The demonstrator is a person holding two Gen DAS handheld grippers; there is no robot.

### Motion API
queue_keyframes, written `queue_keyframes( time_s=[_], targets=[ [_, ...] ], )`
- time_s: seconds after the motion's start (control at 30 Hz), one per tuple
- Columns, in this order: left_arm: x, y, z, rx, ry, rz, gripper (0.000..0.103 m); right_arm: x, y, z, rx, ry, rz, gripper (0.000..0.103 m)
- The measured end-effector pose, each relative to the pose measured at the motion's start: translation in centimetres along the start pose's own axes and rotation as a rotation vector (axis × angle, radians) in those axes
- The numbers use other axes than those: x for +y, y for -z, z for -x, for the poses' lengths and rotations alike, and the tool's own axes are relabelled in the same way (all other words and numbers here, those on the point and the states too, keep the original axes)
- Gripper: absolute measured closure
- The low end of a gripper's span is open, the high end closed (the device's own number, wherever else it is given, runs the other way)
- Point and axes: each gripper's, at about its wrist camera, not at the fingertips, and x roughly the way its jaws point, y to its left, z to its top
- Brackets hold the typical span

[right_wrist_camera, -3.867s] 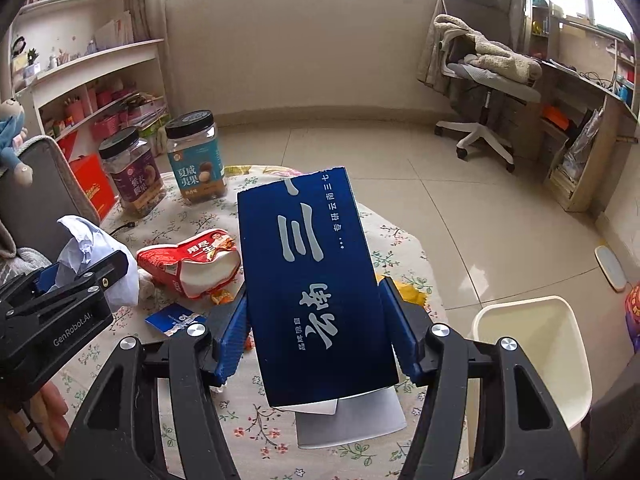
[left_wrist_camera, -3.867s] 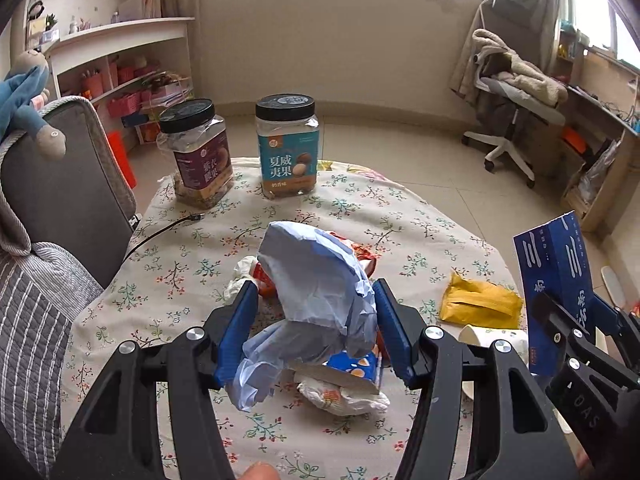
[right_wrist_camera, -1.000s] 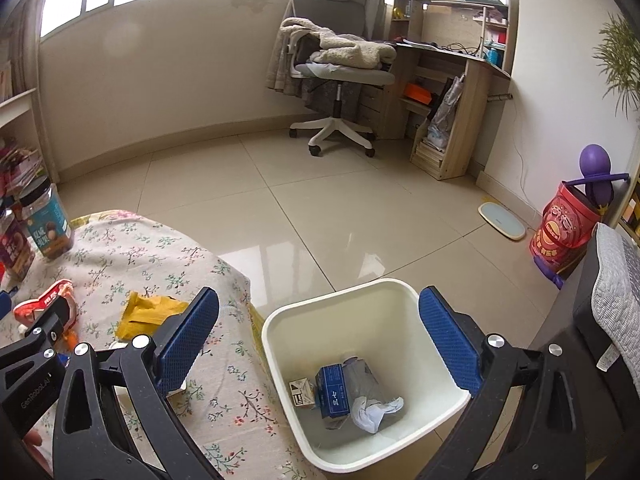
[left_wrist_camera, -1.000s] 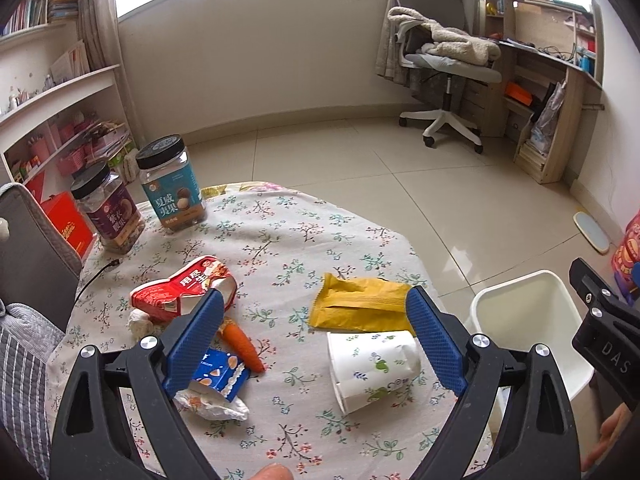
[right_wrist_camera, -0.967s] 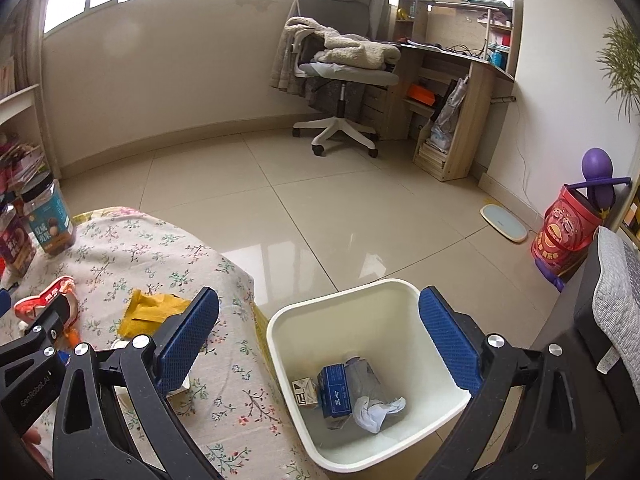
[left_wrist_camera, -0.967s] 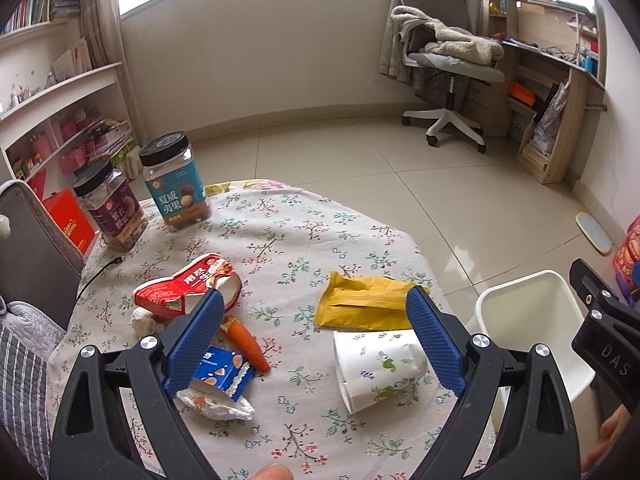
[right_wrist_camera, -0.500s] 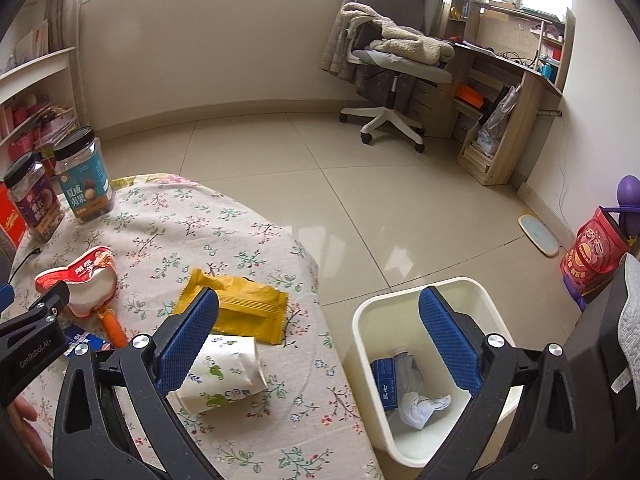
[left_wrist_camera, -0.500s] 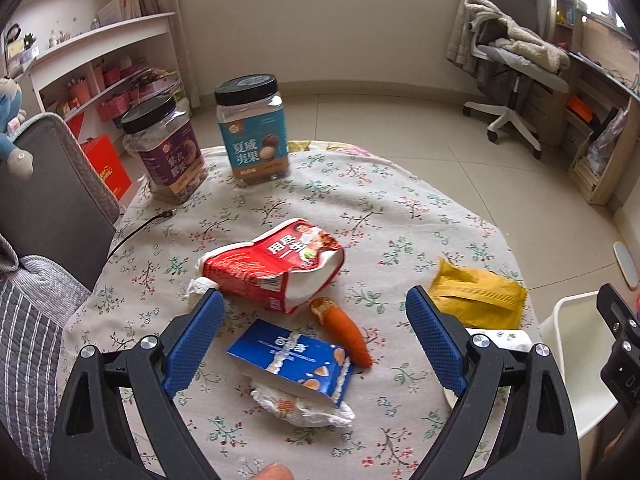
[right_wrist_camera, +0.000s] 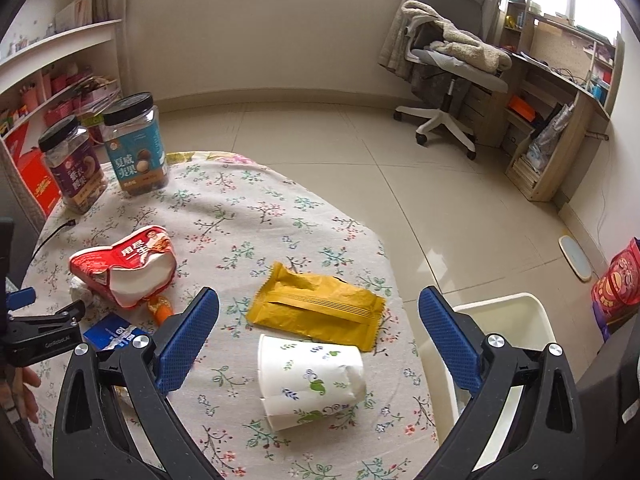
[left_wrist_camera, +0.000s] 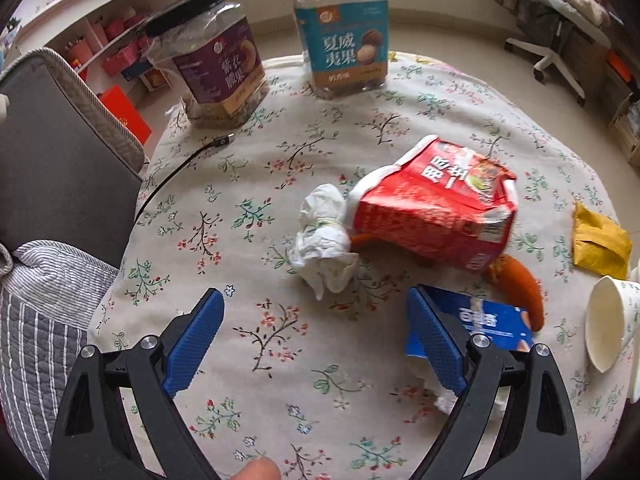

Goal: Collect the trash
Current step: 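Grasp the white tissue wad with the left tool while the right tool grasps the red snack bag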

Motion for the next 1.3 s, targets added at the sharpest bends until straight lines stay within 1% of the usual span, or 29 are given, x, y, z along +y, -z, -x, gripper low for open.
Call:
queue_keyframes(
  time_s=[0.1,0.2,0.23,0.3,0.37,0.4,0.43,0.5,0.57,0.7,0.77,0.87,0.97,1.03,1.1,1.13,1.17,1.2,1.23,1.27,1.3],
  targets=[
    [0.8,-0.4,-2.1,0.004,0.019,-0.010,0.013,1.7,-0.4,-0.1,-0.007,-0.053,0.038,0.007],
    [0.9,-1.0,-3.7,0.003,0.017,-0.042,0.014,3.1,-0.7,-0.4,-0.008,-0.111,0.055,0.007],
    [0.8,-1.3,-4.0,0.002,0.028,-0.043,0.016,3.5,-0.9,-0.5,-0.009,-0.133,0.059,0.007],
    [0.9,-1.7,-4.5,-0.004,0.072,-0.030,0.018,4.5,-1.0,-0.6,-0.010,-0.171,0.082,0.007],
    [0.8,-1.9,-4.9,0.005,0.120,-0.034,0.029,5.6,-1.1,-0.8,-0.012,-0.201,0.123,0.007],
    [0.6,-2.0,-5.2,0.021,0.140,-0.044,0.046,6.3,-1.0,-0.8,-0.016,-0.213,0.150,0.007],
    [0.6,-2.0,-5.3,0.030,0.154,-0.048,0.056,7.0,-1.0,-0.9,-0.022,-0.221,0.178,0.007],
    [0.8,-2.0,-4.9,0.024,0.158,-0.042,0.067,8.4,-1.0,-1.1,-0.029,-0.234,0.234,0.007],
    [1.5,-1.9,-4.5,0.029,0.178,-0.011,0.069,9.6,-1.1,-1.6,-0.026,-0.247,0.273,0.007],
    [3.7,-1.2,-2.9,0.041,0.157,0.062,0.070,12.0,-1.1,-2.3,-0.024,-0.251,0.350,0.007],
    [4.6,-1.0,-1.6,0.032,0.143,0.090,0.070,13.6,-1.0,-2.6,-0.030,-0.234,0.406,0.007],
    [6.4,-0.8,0.6,-0.005,0.141,0.133,0.070,15.8,-1.0,-2.7,-0.036,-0.233,0.460,0.007],
    [8.3,-0.6,2.6,-0.040,0.141,0.182,0.070,18.1,-0.9,-3.3,-0.038,-0.194,0.527,0.007],
    [9.3,-0.5,3.6,-0.067,0.132,0.197,0.070,19.6,-0.6,-4.0,-0.036,-0.145,0.576,0.007],
    [9.8,-0.6,4.4,-0.086,0.133,0.199,0.070,20.3,-0.3,-4.9,-0.021,-0.127,0.597,0.009],
    [9.9,-0.7,4.6,-0.092,0.134,0.199,0.070,20.3,-0.3,-5.4,-0.005,-0.137,0.591,0.018],
    [9.8,-0.9,4.8,-0.097,0.134,0.198,0.070,20.2,-0.4,-5.9,0.026,-0.165,0.572,0.028],
    [9.8,-0.9,4.9,-0.101,0.133,0.197,0.070,19.8,-0.6,-6.5,0.068,-0.201,0.533,0.056],
    [9.8,-1.0,4.8,-0.102,0.132,0.193,0.070,19.4,-0.8,-6.7,0.092,-0.228,0.497,0.073],
    [9.8,-1.0,4.8,-0.101,0.133,0.191,0.070,19.0,-1.1,-6.8,0.101,-0.240,0.468,0.077],
    [9.7,-1.0,4.7,-0.101,0.134,0.192,0.070,18.5,-1.4,-6.6,0.098,-0.251,0.442,0.078]
  ],
)
